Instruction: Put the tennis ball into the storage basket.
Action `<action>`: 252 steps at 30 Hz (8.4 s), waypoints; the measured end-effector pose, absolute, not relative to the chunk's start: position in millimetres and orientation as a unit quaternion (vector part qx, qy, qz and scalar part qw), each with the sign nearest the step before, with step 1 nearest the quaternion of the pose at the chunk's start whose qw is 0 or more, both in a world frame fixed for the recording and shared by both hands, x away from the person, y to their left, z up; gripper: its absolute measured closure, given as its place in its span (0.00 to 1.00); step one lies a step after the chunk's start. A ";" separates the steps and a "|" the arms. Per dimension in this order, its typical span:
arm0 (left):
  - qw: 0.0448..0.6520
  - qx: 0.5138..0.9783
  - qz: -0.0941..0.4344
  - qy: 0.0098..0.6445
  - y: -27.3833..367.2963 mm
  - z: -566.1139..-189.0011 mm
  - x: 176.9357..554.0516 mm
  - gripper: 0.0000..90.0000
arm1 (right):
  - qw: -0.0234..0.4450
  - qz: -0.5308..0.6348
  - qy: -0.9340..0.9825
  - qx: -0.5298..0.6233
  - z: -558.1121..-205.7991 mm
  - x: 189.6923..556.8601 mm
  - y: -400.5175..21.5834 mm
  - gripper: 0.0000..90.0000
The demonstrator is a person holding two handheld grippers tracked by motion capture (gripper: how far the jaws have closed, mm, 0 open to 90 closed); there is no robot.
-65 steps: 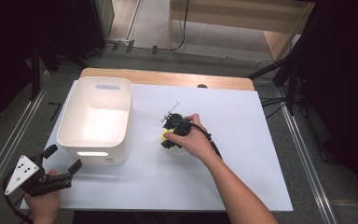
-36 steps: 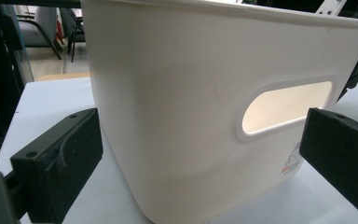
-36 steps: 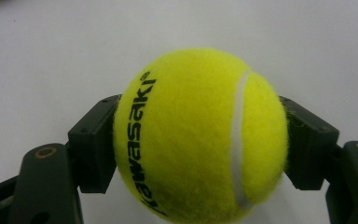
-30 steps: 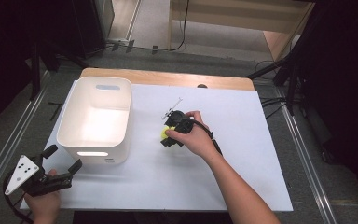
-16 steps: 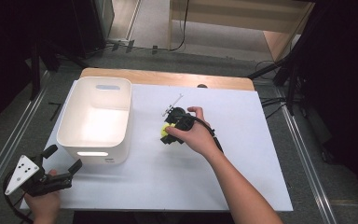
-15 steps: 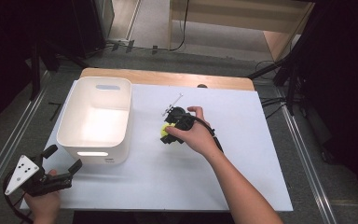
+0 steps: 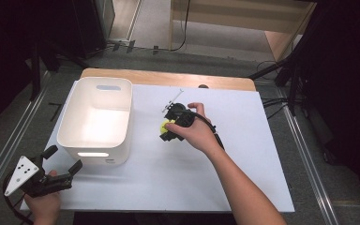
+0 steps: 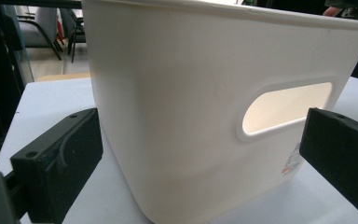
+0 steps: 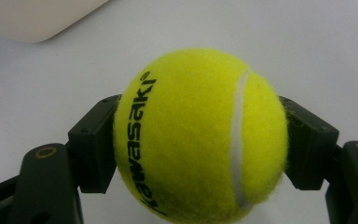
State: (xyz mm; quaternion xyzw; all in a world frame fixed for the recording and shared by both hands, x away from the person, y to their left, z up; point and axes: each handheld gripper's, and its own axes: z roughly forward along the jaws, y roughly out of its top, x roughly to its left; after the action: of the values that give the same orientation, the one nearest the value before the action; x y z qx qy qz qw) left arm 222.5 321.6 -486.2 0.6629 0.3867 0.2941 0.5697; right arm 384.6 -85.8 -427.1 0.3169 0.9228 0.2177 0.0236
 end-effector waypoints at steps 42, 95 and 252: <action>0.570 0.664 0.293 0.386 322.1 -486.2 222.5 0.00 | 0.033 0.227 0.927 0.298 -381.0 389.1 -80.4 0.26; 0.570 0.667 0.293 0.382 320.3 -486.2 222.9 0.00 | 0.035 0.248 0.934 0.254 -340.6 395.7 -38.4 0.26; 0.568 0.668 0.293 0.381 319.6 -485.9 223.8 0.00 | -0.001 0.211 0.966 0.148 -364.8 371.5 72.8 0.12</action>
State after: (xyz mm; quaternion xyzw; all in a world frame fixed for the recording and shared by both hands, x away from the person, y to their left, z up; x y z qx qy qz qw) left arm 223.8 319.6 -485.9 0.6681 0.3808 0.2926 0.5684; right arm 371.5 72.8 -364.8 0.1479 0.9661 0.2114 -0.0010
